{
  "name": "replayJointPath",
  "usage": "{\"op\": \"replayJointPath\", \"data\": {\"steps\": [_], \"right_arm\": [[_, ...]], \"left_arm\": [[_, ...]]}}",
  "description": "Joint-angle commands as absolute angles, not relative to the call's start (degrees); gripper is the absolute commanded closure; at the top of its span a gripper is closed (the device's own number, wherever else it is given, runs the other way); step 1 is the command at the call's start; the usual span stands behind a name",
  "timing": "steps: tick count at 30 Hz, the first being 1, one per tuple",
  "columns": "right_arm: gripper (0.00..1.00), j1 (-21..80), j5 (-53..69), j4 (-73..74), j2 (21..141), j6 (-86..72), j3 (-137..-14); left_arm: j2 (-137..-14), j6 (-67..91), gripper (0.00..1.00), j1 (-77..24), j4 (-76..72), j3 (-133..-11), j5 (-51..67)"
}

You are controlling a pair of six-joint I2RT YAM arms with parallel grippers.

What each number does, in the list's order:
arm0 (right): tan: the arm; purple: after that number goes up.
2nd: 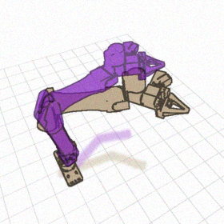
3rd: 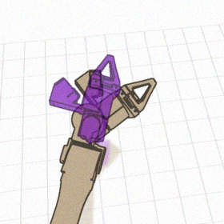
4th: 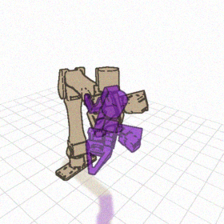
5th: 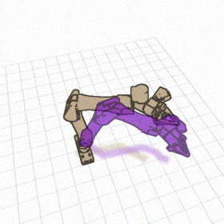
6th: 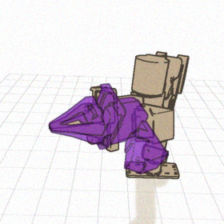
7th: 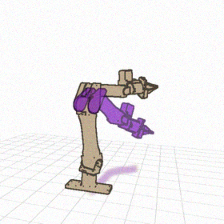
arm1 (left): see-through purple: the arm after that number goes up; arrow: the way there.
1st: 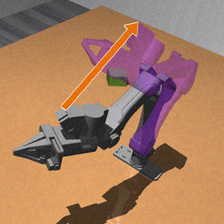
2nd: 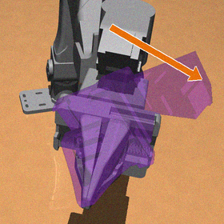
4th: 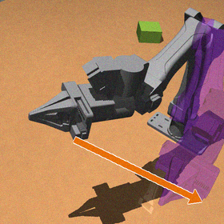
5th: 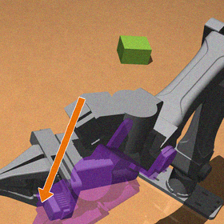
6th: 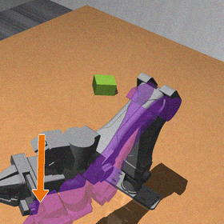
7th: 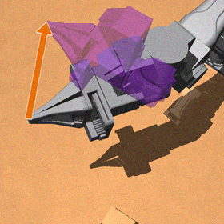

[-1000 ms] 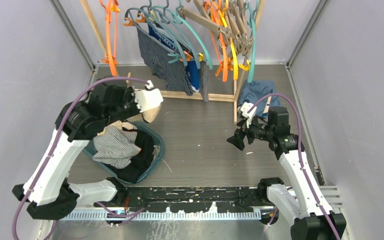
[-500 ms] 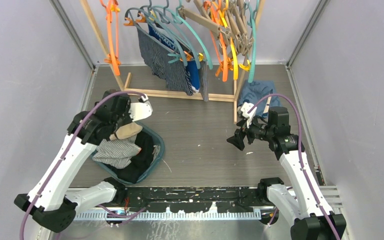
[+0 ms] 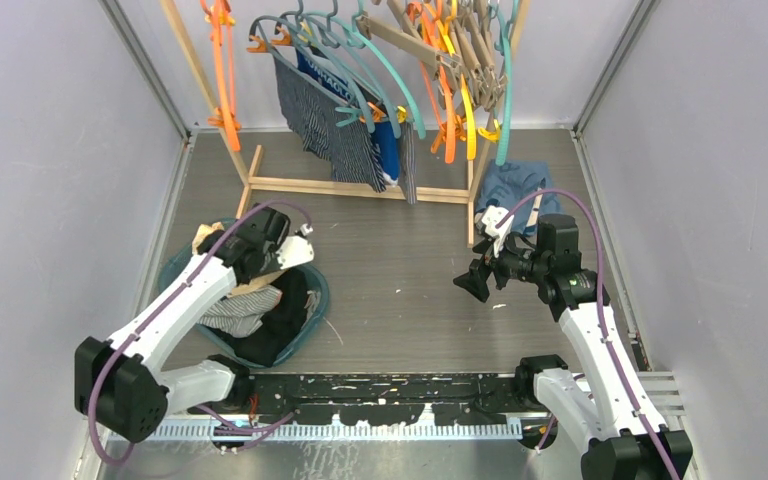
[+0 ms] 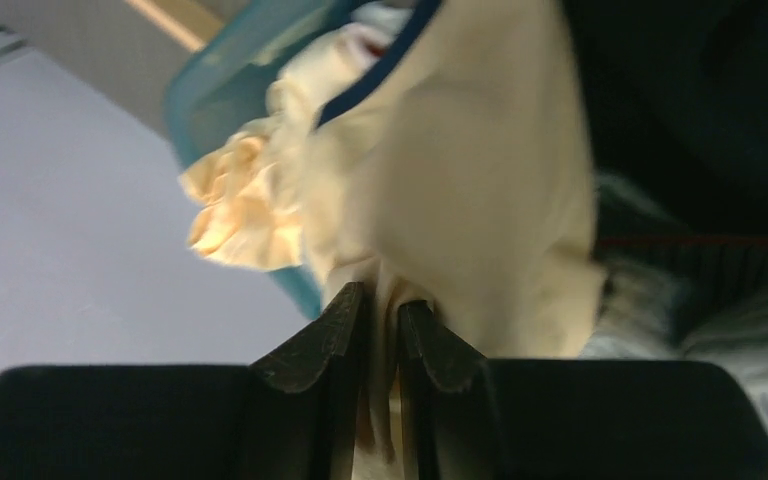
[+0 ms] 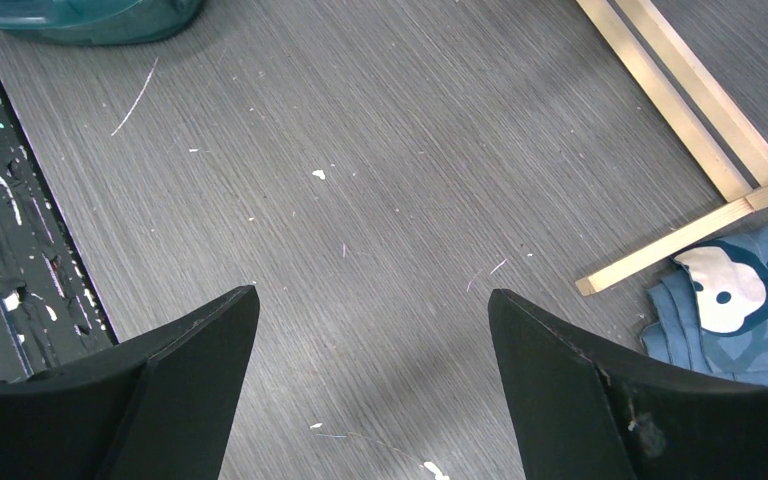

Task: Remove the underwear clipped to the hanger
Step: Place the underwear in the bin.

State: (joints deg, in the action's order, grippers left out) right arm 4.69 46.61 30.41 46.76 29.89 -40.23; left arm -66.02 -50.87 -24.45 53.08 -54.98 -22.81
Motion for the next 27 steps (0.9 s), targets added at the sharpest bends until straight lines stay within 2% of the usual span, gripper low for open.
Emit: {"op": "replayJointPath", "data": {"steps": [1,5,7,8,10,15,18,19,27], "right_arm": [[0.09,4.48,47.95,28.13,45.92,30.65,-40.43],[0.09,4.46,47.99,28.14,46.13,30.73,-40.38],[0.09,4.47,47.99,28.15,46.16,30.74,-40.35],[0.09,4.48,47.99,28.14,46.09,30.76,-40.34],[0.09,4.48,47.99,28.13,46.05,30.76,-40.26],[0.09,4.48,48.08,28.07,46.23,30.74,-40.27],[0.09,4.48,48.0,28.07,46.4,30.76,-40.26],[0.09,4.48,47.95,28.11,46.38,30.78,-40.25],[0.09,4.47,47.82,27.89,47.03,30.76,-40.17]], "left_arm": [[-67.84,-46.92,0.78,-23.64,44.6,-48.9,-18.75],[-69.92,-44.51,0.75,-22.83,41.72,-45.6,-16.66],[-70.65,-42.99,0.7,-22.76,41.55,-45.19,-15.37],[-70.81,-42.52,0.65,-22.75,41.8,-45.28,-15.1],[-70.65,-41.85,0.46,-22.68,42.24,-45.97,-15.48],[-65.75,-41.13,0.19,-22.68,48.48,-51.8,-14.3],[-61.68,-40.62,0.03,-22.68,54.21,-57.22,-8.6],[-60.6,-40.35,0.01,-22.71,56.4,-59.37,-5.7],[-58.78,-38.05,0.02,-22.85,72.07,-79.11,16.16]]}}
